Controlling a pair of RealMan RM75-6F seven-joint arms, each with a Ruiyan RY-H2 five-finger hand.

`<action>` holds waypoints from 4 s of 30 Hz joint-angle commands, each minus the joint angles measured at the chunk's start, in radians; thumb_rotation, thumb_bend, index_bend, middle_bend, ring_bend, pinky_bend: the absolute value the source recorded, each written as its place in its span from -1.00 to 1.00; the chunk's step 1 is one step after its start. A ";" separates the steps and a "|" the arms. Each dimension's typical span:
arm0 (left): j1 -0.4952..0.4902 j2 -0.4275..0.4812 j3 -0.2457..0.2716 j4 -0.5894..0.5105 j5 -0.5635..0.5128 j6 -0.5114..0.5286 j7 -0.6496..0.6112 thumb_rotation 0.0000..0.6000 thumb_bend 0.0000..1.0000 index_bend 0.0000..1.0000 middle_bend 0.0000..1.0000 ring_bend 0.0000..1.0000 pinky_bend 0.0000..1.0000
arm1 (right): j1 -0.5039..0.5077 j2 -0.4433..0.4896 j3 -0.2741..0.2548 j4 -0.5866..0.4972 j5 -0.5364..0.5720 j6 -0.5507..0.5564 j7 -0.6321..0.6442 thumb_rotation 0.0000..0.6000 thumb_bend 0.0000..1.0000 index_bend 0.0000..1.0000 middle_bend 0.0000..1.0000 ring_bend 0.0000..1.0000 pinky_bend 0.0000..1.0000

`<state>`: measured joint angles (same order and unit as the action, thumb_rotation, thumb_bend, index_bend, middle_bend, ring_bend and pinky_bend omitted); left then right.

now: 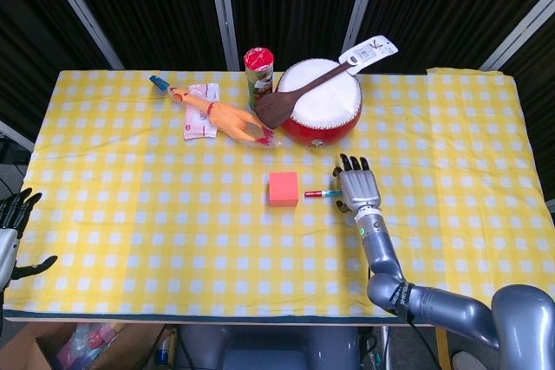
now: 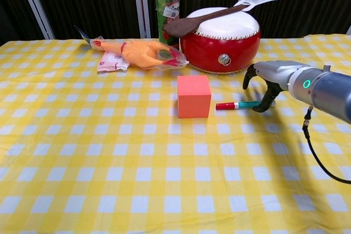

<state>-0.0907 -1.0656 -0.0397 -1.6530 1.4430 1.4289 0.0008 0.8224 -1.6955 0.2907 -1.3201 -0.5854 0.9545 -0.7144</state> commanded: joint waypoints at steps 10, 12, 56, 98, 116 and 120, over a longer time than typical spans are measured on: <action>0.000 0.000 0.001 -0.001 0.001 0.000 -0.003 1.00 -0.99 -1.00 -1.00 -1.00 -1.00 | 0.014 -0.040 -0.018 0.069 -0.011 -0.022 0.047 1.00 -0.29 -0.17 -0.78 -1.00 -1.00; -0.001 0.001 0.000 -0.001 0.000 -0.001 -0.003 1.00 -0.99 -1.00 -1.00 -1.00 -1.00 | 0.017 -0.047 -0.019 0.080 -0.017 -0.023 0.055 1.00 -0.29 -0.15 -0.77 -1.00 -1.00; -0.001 0.001 0.004 -0.005 0.006 0.003 -0.002 1.00 -0.99 -1.00 -1.00 -1.00 -1.00 | -0.050 0.155 -0.034 -0.139 -0.094 0.077 0.110 1.00 0.00 0.16 -0.67 -1.00 -0.99; -0.008 0.015 0.009 -0.015 0.004 -0.019 -0.033 1.00 -0.99 -1.00 -1.00 -1.00 -1.00 | 0.070 -0.076 0.001 -0.049 -0.077 0.123 0.030 1.00 0.00 0.16 -0.64 -1.00 -0.99; -0.006 0.015 0.011 -0.018 0.009 -0.014 -0.032 1.00 -0.99 -1.00 -1.00 -1.00 -1.00 | 0.056 -0.087 -0.014 -0.035 -0.055 0.181 -0.037 1.00 0.03 0.16 -0.64 -1.00 -0.99; -0.005 0.015 0.012 -0.018 0.010 -0.014 -0.035 1.00 -0.99 -1.00 -1.00 -1.00 -1.00 | 0.067 -0.119 -0.011 -0.005 -0.052 0.180 -0.052 1.00 0.03 0.17 -0.64 -1.00 -0.99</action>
<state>-0.0962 -1.0506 -0.0279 -1.6707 1.4532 1.4155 -0.0327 0.8847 -1.8049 0.2782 -1.3347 -0.6388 1.1348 -0.7604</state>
